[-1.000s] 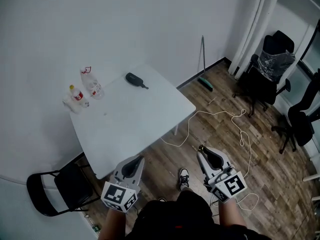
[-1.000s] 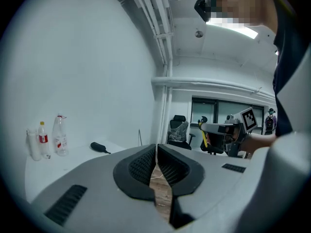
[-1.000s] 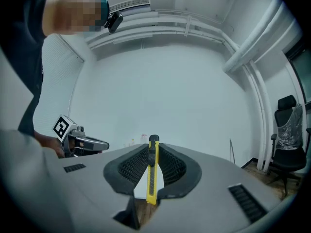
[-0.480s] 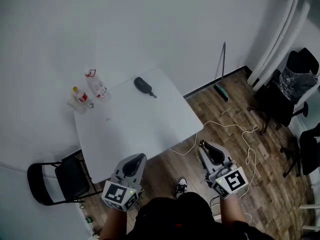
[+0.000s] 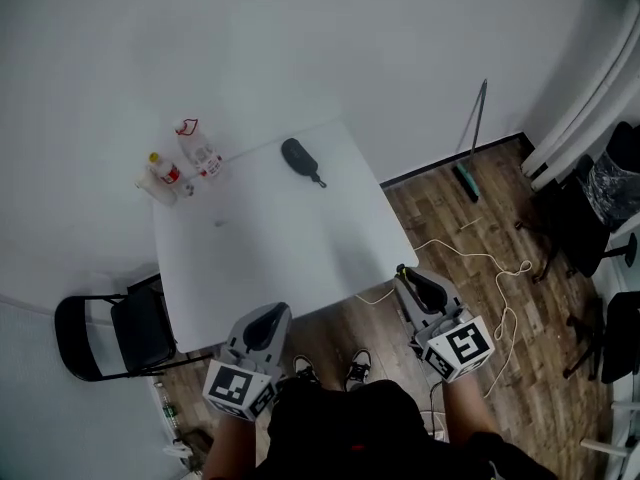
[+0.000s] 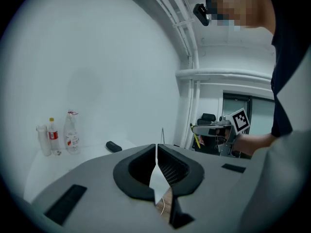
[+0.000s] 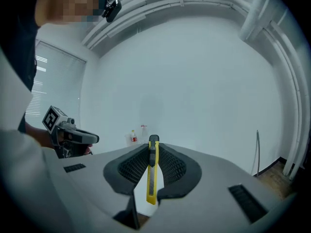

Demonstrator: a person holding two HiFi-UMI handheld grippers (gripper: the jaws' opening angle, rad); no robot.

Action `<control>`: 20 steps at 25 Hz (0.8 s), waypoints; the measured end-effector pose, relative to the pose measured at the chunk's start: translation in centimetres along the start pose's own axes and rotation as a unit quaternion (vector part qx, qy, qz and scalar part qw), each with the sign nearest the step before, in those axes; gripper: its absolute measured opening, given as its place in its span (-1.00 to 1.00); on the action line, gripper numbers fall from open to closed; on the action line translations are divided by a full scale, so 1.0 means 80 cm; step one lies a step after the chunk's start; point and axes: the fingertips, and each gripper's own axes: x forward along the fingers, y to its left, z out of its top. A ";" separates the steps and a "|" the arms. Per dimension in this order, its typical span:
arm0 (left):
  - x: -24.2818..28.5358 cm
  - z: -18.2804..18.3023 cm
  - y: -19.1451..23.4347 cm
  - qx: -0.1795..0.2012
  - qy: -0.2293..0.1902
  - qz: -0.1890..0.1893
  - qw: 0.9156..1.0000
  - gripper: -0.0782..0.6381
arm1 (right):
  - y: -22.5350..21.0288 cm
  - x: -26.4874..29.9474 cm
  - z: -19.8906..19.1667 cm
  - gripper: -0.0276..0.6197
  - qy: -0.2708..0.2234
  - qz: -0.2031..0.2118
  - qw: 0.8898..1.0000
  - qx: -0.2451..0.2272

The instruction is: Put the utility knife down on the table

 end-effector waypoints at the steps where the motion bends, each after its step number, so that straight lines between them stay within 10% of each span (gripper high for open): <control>1: 0.001 0.000 0.004 -0.002 -0.002 0.004 1.000 -0.70 | -0.003 0.011 -0.005 -0.68 0.008 0.003 1.000 -0.001; 11: -0.002 -0.014 0.065 -0.035 0.010 0.029 0.999 -0.70 | 0.005 0.150 -0.083 -0.68 0.114 0.047 0.992 -0.019; 20: -0.017 -0.047 0.109 -0.058 0.029 0.048 0.997 -0.70 | 0.012 0.235 -0.236 -0.68 0.277 0.076 0.956 -0.051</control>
